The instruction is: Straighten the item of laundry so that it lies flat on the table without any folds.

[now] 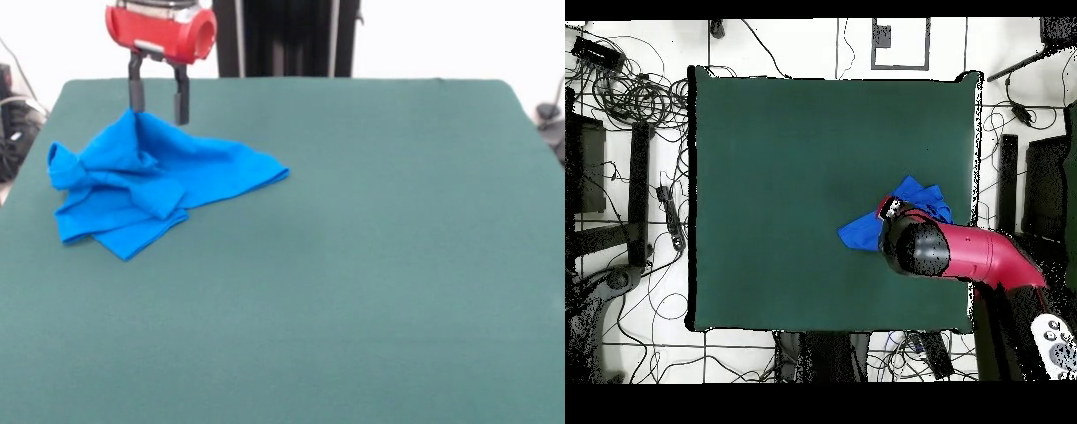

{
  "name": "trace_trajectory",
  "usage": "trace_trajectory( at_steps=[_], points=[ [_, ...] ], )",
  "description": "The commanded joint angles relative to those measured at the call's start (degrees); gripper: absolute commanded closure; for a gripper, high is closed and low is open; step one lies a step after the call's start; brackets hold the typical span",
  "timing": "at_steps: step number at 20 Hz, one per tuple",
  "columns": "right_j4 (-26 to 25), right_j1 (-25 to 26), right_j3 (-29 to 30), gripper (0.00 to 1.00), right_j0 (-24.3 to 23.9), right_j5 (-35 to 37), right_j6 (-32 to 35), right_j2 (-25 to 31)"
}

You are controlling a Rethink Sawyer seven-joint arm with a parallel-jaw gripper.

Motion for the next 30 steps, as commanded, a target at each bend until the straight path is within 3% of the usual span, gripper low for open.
trace_trajectory(
  at_steps=[1,8,14,30],
  points=[
    [0.07,7.44,-3.6,0.0,3.13,3.24,-0.95,4.1],
    [1.38,6.71,-2.92,0.0,5.78,3.63,2.12,2.82],
    [0.4,9.67,-3.9,0.0,6.64,0.84,3.08,1.41],
    [-1.45,10.83,-5.27,0.0,-1.54,2.08,-5.4,5.56]
  ],
)
